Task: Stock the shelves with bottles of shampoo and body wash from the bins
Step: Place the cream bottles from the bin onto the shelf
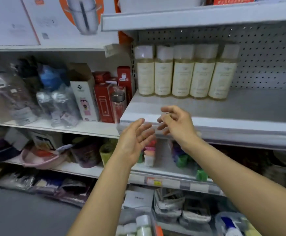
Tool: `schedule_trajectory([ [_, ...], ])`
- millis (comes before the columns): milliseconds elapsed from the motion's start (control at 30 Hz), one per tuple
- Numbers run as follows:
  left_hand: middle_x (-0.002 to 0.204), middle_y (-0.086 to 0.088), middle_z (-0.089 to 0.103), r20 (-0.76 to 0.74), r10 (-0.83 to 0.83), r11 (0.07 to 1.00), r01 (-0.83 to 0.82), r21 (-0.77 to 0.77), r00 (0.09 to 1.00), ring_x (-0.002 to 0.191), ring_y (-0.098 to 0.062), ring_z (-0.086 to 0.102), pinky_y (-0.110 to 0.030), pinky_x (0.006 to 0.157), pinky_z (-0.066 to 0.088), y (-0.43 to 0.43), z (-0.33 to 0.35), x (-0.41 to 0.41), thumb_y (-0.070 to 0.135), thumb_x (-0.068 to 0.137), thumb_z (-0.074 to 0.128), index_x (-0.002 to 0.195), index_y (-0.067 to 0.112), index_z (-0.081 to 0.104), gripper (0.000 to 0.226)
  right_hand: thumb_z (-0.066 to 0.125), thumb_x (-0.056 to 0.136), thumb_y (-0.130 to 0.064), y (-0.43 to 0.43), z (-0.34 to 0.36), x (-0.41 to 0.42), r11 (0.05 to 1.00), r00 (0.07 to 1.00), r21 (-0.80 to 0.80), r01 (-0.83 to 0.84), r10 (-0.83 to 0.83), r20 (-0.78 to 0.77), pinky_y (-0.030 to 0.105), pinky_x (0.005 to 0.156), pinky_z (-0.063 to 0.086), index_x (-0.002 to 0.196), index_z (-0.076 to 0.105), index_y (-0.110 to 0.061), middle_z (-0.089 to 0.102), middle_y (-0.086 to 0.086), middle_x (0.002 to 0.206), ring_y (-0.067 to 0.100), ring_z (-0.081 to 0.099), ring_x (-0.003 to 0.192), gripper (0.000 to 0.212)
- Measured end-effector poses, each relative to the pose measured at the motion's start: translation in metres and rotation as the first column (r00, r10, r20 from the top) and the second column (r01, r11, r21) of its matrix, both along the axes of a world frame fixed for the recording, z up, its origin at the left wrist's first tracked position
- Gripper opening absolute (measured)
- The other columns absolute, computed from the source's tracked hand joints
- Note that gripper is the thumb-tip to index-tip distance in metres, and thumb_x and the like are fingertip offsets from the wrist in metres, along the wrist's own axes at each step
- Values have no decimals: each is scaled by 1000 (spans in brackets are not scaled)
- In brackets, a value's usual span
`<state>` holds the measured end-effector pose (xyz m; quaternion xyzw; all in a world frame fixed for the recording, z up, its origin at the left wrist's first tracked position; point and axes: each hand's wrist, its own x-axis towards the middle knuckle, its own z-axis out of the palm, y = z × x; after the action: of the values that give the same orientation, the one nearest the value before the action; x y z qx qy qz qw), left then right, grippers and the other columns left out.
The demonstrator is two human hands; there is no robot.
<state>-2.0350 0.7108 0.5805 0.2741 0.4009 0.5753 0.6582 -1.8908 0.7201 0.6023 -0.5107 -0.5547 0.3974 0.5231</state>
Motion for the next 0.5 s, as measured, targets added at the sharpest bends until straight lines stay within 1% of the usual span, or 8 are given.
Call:
schedule_trajectory([
  [100,99,-9,72,-1,19,997,-20,-73,1000,89,-23,70,-33,72,59,-16,-28,-30,24,99,57,107,11,64,17,53,99,-8,-16,-28,-32,997,998,-61,-56,55,-7,27,57,54,111,61,-20,70,10,90,21,69,72,19],
  [167,99,-8,72,-4,45,988,-45,-145,999,89,-23,69,-34,73,58,-24,-53,-49,24,99,56,106,11,64,16,52,98,-4,-24,-52,-49,988,995,-119,-97,98,1,29,57,55,114,61,-12,69,14,89,19,67,67,20],
  [233,102,-8,71,-13,61,975,-62,-215,998,90,-23,68,-34,74,57,-32,-82,-65,24,100,55,106,12,63,16,51,97,0,-31,-81,-64,969,989,-199,-146,149,-4,27,53,51,113,60,-6,65,17,84,19,62,62,19],
  [333,106,-9,70,-20,73,941,-76,-331,997,91,-23,68,-34,75,55,-41,-128,-82,24,100,56,102,12,63,14,51,97,1,-35,-132,-78,916,980,-357,-185,200,4,25,50,50,113,59,-6,64,14,83,19,60,60,19],
  [433,103,-9,70,5,91,888,-78,-454,996,88,-23,67,-35,75,55,-43,-174,-90,25,100,56,96,13,62,13,52,97,0,-34,-183,-82,853,975,-490,-183,222,23,24,50,51,113,59,-5,63,15,84,21,61,64,18],
  [500,102,-9,69,13,111,847,-88,-524,994,88,-23,66,-35,76,55,-44,-206,-92,24,100,56,101,12,62,15,52,97,0,-31,-215,-82,810,975,-564,-158,218,40,25,50,51,113,60,-5,62,13,82,21,61,64,19],
])
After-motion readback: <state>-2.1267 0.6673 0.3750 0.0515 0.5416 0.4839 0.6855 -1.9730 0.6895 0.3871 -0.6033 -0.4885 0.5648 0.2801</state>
